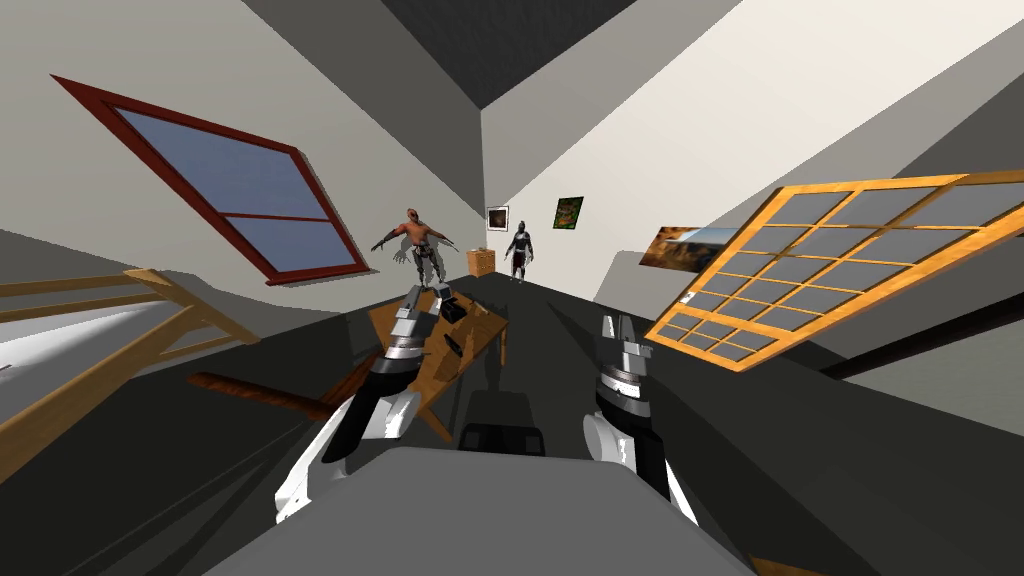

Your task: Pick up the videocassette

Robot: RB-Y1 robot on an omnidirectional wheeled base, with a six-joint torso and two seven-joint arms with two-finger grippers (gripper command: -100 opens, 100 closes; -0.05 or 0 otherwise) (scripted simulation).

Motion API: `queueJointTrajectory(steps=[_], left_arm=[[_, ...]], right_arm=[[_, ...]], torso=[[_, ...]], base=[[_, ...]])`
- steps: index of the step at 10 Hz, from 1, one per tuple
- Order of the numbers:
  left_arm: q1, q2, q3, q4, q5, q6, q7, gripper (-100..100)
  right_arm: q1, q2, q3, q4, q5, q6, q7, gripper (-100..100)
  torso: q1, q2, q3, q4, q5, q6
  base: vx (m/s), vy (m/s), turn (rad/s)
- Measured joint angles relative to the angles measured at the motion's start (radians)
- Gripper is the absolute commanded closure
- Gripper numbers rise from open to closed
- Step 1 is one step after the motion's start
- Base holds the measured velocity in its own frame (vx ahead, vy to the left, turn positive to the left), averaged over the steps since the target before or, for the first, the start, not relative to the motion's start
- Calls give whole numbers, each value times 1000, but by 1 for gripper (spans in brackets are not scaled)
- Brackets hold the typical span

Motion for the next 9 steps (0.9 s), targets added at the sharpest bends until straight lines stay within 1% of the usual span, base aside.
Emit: queueJointTrajectory(steps=[1, 3, 4, 7, 8, 9], left_arm=[[-3, 3, -3, 4, -1, 20, -4, -100], [-9, 22, -3, 11, 5, 68, -12, -100], [-12, 30, -8, 21, 7, 91, -19, -100], [-29, 54, -7, 50, 17, 158, -32, -100], [-42, 71, -2, 55, 26, 194, -34, -100], [-43, 79, 0, 60, 31, 223, -36, -100]], right_arm=[[0, 0, 0, 0, 0, 0, 0, 0], [0, 0, 0, 0, 0, 0, 0, 0], [0, 0, 0, 0, 0, 0, 0, 0], [0, 0, 0, 0, 0, 0, 0, 0], [0, 0, 0, 0, 0, 0, 0, 0], [0, 0, 0, 0, 0, 0, 0, 0]], torso=[[0, 0, 0, 0, 0, 0], [0, 0, 0, 0, 0, 0], [0, 0, 0, 0, 0, 0], [0, 0, 0, 0, 0, 0], [0, -1, 0, 0, 0, 0], [0, 0, 0, 0, 0, 0]], base=[[-8, 13, -78], [-7, 14, -67], [-7, 15, -51], [-6, 14, -79], [-5, 15, -45], [-4, 16, -90]])
